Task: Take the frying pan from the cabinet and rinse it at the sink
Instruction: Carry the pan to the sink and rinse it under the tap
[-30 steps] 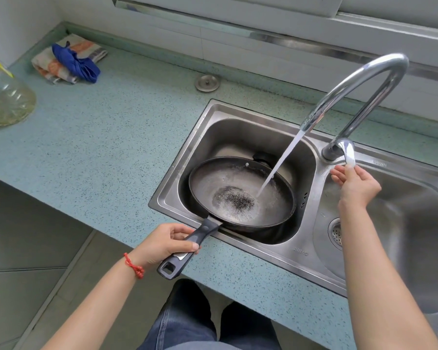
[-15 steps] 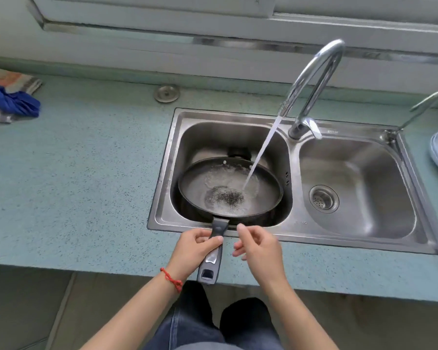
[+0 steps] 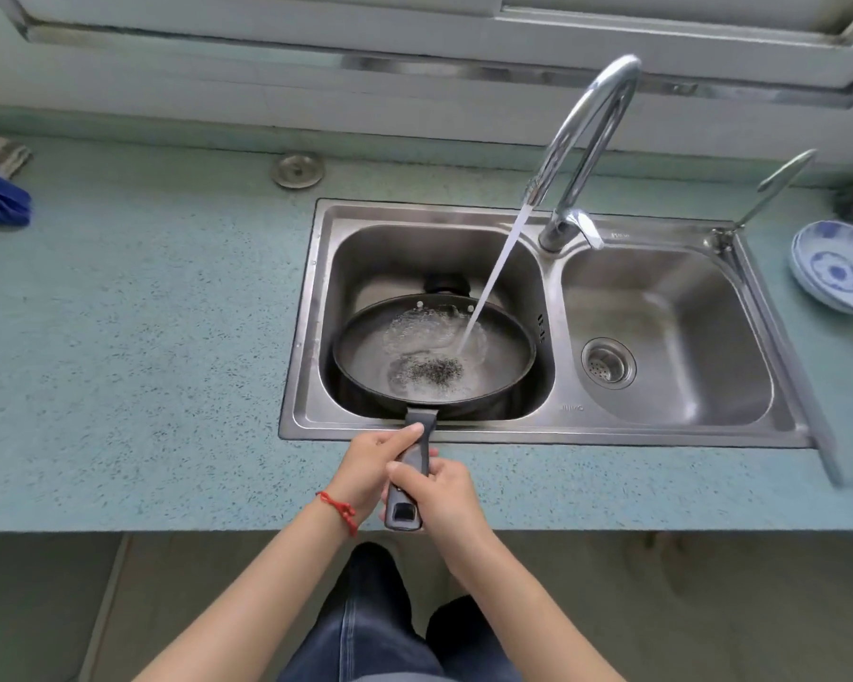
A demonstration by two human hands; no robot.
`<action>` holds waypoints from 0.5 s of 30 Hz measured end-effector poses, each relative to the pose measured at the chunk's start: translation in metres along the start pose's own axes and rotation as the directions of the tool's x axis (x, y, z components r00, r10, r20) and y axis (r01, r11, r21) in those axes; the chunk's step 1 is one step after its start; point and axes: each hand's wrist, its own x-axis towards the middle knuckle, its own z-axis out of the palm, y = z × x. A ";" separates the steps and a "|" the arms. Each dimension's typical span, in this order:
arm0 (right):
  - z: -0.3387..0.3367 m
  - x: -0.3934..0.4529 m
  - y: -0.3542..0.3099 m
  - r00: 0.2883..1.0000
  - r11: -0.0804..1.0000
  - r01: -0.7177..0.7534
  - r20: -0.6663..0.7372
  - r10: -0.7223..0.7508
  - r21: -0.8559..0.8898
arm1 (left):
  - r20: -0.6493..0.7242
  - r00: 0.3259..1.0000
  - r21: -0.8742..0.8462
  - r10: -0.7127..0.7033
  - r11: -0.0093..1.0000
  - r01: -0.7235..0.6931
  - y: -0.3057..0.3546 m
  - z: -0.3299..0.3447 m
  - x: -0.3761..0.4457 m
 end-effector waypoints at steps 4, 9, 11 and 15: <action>-0.015 -0.003 0.002 0.997 0.997 0.071 0.018 -0.071 -0.005 | 0.131 0.989 -0.112 -0.074 0.990 0.089 0.003 0.014 -0.001; -0.033 -0.008 -0.001 0.992 0.993 0.119 0.047 -0.118 -0.010 | 0.198 0.975 -0.273 -0.104 0.949 0.157 0.001 0.030 -0.004; -0.040 -0.012 -0.001 0.989 0.992 0.128 0.079 -0.128 0.005 | 0.171 0.983 -0.294 -0.068 0.949 0.117 -0.001 0.037 -0.007; -0.055 -0.024 -0.002 0.980 0.989 0.142 0.134 -0.146 0.035 | 0.123 0.992 -0.301 0.004 0.953 0.033 -0.007 0.048 -0.014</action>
